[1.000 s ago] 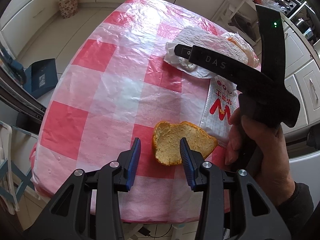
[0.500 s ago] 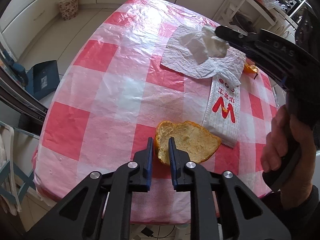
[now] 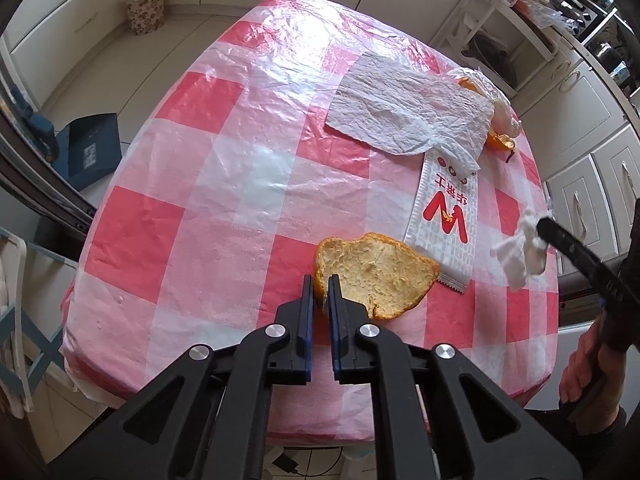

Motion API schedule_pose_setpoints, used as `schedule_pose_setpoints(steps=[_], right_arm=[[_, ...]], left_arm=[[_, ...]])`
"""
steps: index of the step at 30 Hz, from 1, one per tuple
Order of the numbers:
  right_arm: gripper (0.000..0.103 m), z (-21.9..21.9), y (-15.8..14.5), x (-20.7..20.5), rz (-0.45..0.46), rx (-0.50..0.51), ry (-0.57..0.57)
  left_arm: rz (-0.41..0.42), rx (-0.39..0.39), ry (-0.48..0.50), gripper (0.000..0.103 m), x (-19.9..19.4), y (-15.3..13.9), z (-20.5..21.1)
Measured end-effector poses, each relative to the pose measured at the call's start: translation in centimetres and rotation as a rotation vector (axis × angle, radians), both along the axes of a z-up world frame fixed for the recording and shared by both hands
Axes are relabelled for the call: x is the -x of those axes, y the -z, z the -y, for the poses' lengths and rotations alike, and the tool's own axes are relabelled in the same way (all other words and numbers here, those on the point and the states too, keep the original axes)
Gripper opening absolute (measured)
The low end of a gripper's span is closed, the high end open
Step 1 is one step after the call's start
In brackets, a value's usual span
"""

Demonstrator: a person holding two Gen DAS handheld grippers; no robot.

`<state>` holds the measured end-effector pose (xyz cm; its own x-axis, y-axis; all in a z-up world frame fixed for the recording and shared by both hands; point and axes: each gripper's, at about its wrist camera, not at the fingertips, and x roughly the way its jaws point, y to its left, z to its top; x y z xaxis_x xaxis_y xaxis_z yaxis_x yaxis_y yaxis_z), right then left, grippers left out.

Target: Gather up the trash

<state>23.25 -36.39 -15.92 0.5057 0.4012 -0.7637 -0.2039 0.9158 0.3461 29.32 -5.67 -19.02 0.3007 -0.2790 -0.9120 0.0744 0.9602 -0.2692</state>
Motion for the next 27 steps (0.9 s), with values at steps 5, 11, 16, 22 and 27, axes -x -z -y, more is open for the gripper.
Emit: schedule_pose_setpoints(steps=[5, 11, 16, 22, 27], right_arm=[[0.033, 1.5, 1.7, 2.3, -0.043, 0.017, 0.010], [0.063, 1.1, 1.6, 3.9, -0.019, 0.035, -0.005], [0.064, -0.7, 2.4, 4.2, -0.006, 0.112, -0.029], [0.064, -1.2, 3.2, 3.7, 0.004, 0.158, -0.004], [0.041, -1.3, 3.2, 3.3, 0.012, 0.187, 0.024]], left_arm=[[0.021, -0.033, -0.003, 0.019, 0.6, 0.1, 0.9], [0.065, -0.076, 0.013, 0.009, 0.8, -0.2, 1.7], [0.123, -0.086, 0.029, 0.006, 1.6, -1.5, 1.6], [0.130, -0.059, -0.011, 0.005, 1.8, -2.0, -0.1], [0.122, -0.035, -0.029, 0.005, 1.9, -2.1, -1.4]])
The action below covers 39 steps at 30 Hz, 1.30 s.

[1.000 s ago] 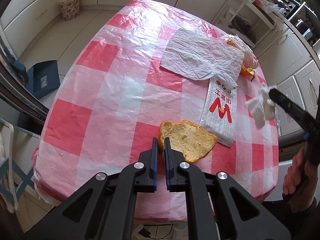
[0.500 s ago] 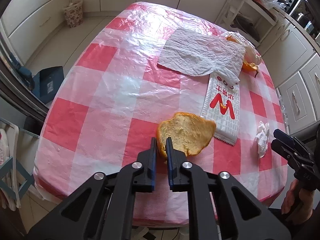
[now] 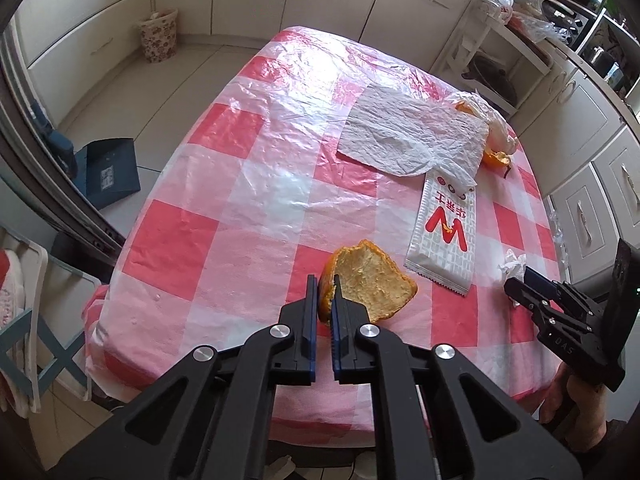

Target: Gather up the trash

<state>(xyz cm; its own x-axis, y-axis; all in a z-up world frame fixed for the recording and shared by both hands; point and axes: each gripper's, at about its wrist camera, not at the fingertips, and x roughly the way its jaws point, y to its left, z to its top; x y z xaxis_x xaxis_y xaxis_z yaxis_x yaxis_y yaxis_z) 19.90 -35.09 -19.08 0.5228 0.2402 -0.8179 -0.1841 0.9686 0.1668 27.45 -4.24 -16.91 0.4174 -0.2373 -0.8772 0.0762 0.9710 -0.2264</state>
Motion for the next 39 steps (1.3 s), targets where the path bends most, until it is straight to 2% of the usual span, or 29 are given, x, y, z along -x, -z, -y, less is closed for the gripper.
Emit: schedule_pose_setpoints(steps=[1, 8, 29, 39], right_arm=[[0.037, 0.0, 0.0, 0.0, -0.002, -0.002, 0.003], [0.033, -0.2, -0.3, 0.5, 0.001, 0.007, 0.008], [0.033, -0.2, -1.4, 1.4, 0.024, -0.018, 0.008], [0.033, 0.8, -4.1, 2.4, 0.094, -0.068, 0.033]], left_arm=[[0.000, 0.004, 0.000, 0.005, 0.1, 0.0, -0.1], [0.013, 0.020, 0.001, 0.005, 0.4, -0.6, -0.6], [0.043, 0.015, -0.001, 0.005, 0.7, -1.1, -0.5], [0.129, 0.142, 0.027, 0.005, 1.4, -3.3, -0.4]])
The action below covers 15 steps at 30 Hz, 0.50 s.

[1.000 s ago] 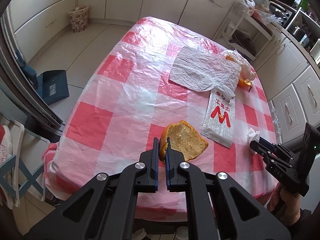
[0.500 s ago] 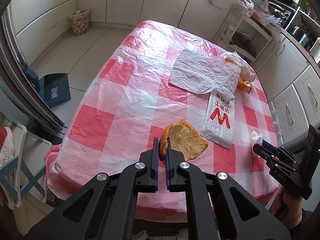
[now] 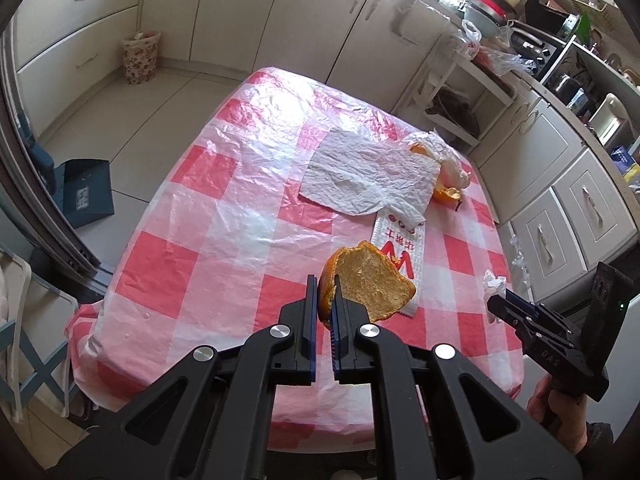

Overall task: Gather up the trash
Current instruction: 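Carry the peel and tissue toward the yellow basin with both tools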

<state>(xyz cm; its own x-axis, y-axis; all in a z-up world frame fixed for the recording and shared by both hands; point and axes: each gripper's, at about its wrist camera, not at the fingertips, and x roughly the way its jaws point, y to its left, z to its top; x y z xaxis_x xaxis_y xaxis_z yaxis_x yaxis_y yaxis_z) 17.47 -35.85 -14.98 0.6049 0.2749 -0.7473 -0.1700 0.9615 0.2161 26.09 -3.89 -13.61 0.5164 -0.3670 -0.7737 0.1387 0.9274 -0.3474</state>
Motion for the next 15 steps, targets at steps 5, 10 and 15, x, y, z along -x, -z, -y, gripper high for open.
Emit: schedule_pose_setpoints(steps=[5, 10, 15], right_arm=[[0.033, 0.7, -0.4, 0.3, 0.013, -0.020, 0.007], [0.033, 0.9, -0.7, 0.4, 0.021, -0.033, 0.006], [0.033, 1.2, -0.6, 0.6, 0.021, -0.039, 0.013]], left_arm=[[0.024, 0.009, 0.025, 0.005, 0.2, -0.4, 1.1], [0.023, 0.005, 0.029, 0.005, 0.2, -0.4, 1.8], [0.032, 0.022, 0.048, 0.005, 0.3, -0.6, 2.4]])
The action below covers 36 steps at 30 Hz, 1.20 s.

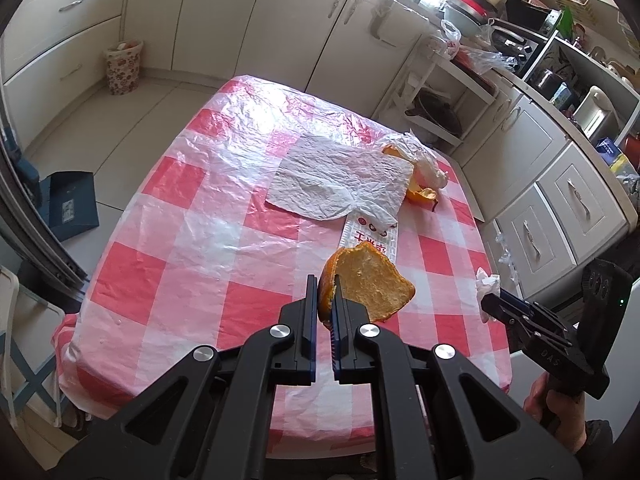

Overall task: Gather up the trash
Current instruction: 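Carry the peel and tissue toward the yellow basin with both tools, then open both tools over the yellow basin to drop the peel and tissue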

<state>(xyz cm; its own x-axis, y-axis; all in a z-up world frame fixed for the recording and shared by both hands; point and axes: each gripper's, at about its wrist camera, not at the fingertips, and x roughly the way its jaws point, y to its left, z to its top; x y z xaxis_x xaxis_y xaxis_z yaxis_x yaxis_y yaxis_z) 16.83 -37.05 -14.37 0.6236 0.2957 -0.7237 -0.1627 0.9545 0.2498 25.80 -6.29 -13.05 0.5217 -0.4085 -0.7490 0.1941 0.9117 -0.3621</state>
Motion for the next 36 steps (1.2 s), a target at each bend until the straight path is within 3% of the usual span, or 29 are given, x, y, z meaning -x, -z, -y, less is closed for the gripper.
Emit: schedule_pose_setpoints(steps=[8, 13, 17, 22, 24, 26, 29, 32, 36], right_arm=[[0.033, 2.6, 0.2, 0.7, -0.007, 0.002, 0.058], [0.033, 7.4, 0.5, 2.0, -0.027, -0.003, 0.188], [0.033, 13.0, 2.2, 3.5, -0.106, 0.002, 0.316], [0.033, 19.5, 6.5, 5.1, -0.265, -0.015, 0.439], [0.037, 21.4, 8.3, 5.1, -0.341, -0.061, 0.467], [0.054, 23.1, 8.8, 4.8, -0.375, -0.078, 0.509], [0.060, 26.4, 6.8, 4.6, -0.313, -0.137, 0.588], [0.066, 28.6, 3.3, 4.7, -0.192, -0.186, 0.634], [0.068, 30.2, 1.1, 5.1, -0.052, -0.360, 0.656]], left_arm=[[0.014, 0.030, 0.076, 0.005, 0.3, -0.8, 3.6], [0.026, 0.033, 0.190, 0.005, 1.0, -1.1, 9.0], [0.019, 0.025, 0.288, 0.005, 1.8, -0.6, 13.4], [-0.018, 0.014, 0.374, 0.005, 3.5, 0.4, 19.8], [-0.035, 0.016, 0.403, 0.005, 4.3, 0.9, 22.7], [-0.051, 0.012, 0.426, 0.005, 5.0, 1.4, 25.4], [-0.081, -0.018, 0.466, 0.005, 6.1, 2.7, 29.9], [-0.107, -0.083, 0.491, 0.005, 6.7, 4.6, 33.9], [-0.151, -0.140, 0.488, 0.006, 6.4, 6.9, 38.1]])
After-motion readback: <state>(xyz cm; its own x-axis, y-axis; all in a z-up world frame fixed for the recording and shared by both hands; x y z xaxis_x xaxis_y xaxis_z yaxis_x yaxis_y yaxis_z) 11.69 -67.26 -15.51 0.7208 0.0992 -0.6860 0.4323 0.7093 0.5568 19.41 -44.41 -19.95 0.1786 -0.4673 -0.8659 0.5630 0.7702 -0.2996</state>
